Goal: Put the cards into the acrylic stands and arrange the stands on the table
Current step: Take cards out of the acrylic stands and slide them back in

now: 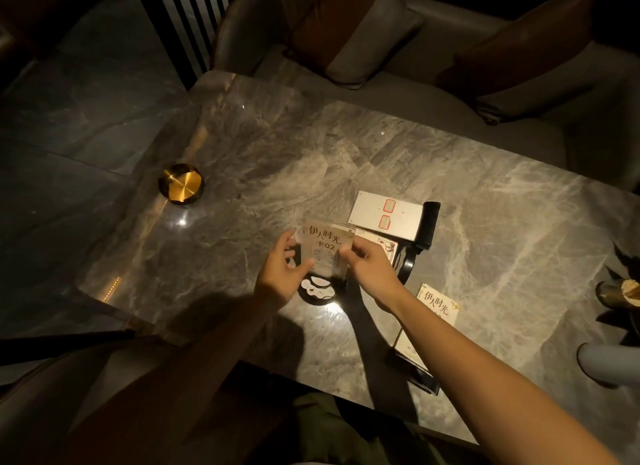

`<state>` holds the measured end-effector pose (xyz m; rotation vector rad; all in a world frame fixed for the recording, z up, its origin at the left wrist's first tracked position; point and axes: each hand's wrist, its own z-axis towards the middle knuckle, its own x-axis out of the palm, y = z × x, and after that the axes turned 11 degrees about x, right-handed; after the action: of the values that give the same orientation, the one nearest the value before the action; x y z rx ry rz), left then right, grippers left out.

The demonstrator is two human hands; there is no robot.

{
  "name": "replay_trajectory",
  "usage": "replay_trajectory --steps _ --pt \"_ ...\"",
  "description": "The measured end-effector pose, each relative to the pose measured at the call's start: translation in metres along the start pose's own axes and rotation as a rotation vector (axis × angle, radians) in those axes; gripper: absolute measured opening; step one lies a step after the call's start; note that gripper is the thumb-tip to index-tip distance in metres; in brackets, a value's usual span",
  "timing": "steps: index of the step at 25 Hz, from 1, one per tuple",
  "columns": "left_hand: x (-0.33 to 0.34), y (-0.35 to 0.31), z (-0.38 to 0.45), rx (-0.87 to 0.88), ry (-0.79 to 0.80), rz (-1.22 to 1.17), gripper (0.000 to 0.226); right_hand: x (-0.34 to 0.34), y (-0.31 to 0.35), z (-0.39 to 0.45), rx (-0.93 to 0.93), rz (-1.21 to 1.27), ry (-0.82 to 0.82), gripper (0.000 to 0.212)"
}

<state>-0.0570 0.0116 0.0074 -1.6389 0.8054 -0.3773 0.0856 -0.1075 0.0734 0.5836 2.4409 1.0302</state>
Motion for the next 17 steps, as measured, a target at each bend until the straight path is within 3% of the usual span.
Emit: replay_trajectory --steps 7,12,17 --pt "-0.012 -0.001 0.01 0.078 -0.014 -0.025 0.016 0.004 -0.002 0.008 -0.057 -0.031 0.052 0.023" --pt "-0.009 -0.004 -0.003 0.144 0.041 0.03 0.023 -0.002 -0.013 0.009 -0.019 -0.054 0.042 0.022" --pt "-0.013 -0.003 -0.007 0.167 0.062 0.013 0.011 0.0 -0.017 0.005 -0.005 -0.087 0.038 0.019"
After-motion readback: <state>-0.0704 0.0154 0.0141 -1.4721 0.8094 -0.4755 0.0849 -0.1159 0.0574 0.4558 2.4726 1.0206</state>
